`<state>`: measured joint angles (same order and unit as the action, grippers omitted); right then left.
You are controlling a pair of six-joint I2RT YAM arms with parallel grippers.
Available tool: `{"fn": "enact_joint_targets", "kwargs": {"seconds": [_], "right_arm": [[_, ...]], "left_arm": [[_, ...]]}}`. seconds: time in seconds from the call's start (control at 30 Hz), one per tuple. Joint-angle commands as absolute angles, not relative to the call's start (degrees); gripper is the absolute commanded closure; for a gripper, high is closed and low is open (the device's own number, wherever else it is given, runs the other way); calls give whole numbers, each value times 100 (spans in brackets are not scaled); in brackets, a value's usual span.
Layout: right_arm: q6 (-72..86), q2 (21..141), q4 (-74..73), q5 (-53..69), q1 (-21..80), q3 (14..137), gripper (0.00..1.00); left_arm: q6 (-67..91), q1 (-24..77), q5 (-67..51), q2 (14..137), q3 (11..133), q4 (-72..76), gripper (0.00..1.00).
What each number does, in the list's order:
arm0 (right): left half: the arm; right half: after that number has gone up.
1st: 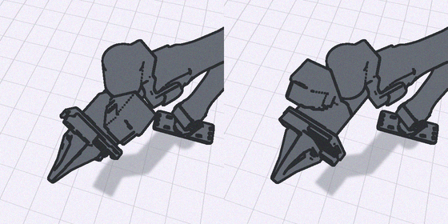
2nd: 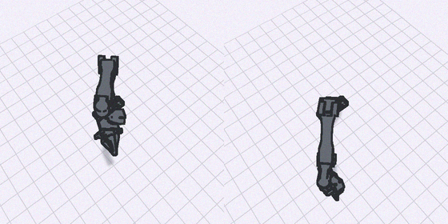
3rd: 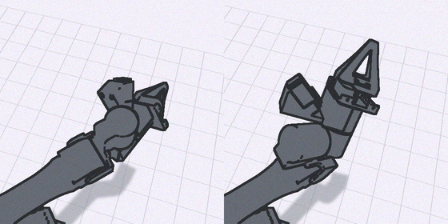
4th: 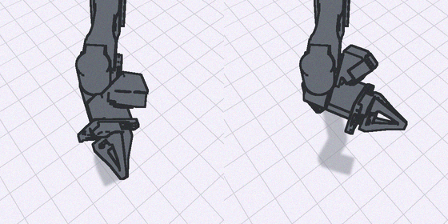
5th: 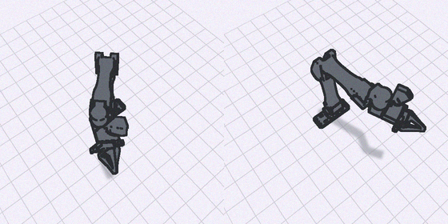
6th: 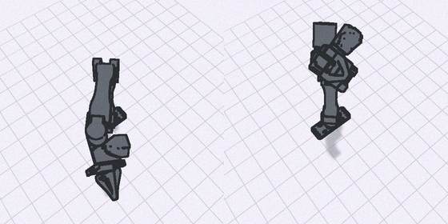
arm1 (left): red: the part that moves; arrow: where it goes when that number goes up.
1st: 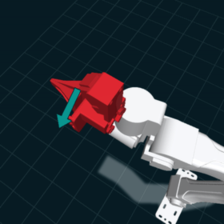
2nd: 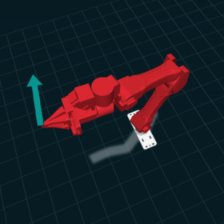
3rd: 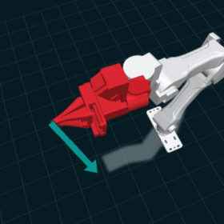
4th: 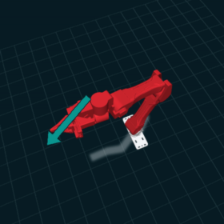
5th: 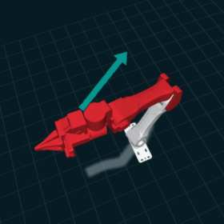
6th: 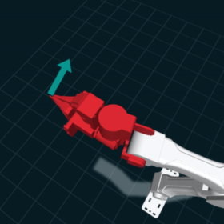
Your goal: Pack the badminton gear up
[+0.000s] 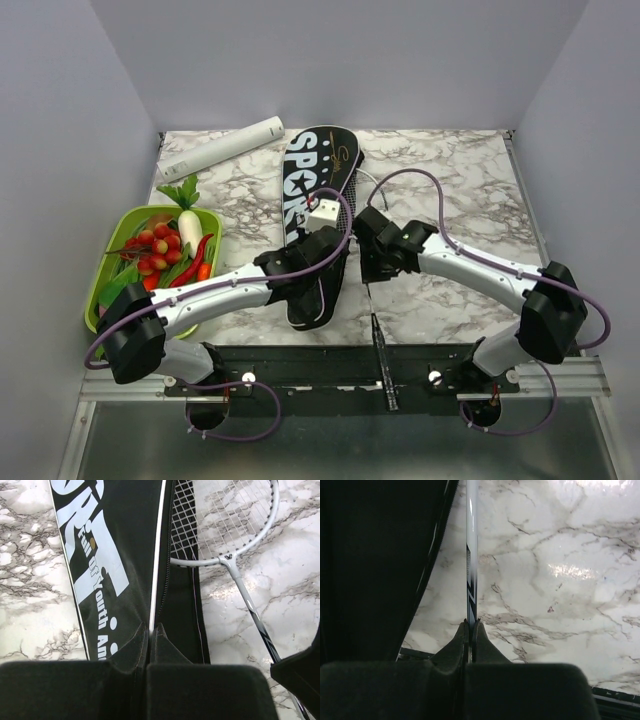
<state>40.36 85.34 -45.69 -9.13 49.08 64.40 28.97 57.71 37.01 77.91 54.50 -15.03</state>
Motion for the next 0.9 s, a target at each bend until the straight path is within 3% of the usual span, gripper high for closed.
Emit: {"fn": "enact_joint_targets", "kwargs": {"seconds": [0.0,0.33,0.87], "right_arm": [[3850,8981,-4281,-940,4940,6925,100],[3393,10326,-3174,-1125,4440,7848,99],[3673,11865,-854,191,3472,8622,99]], "left_arm": [[2892,5774,3569,7655,5230,-1125,100],[3050,5783,3182,7585,4562,-642,100],[3208,5783,2154,8138,4263,219,100]]}}
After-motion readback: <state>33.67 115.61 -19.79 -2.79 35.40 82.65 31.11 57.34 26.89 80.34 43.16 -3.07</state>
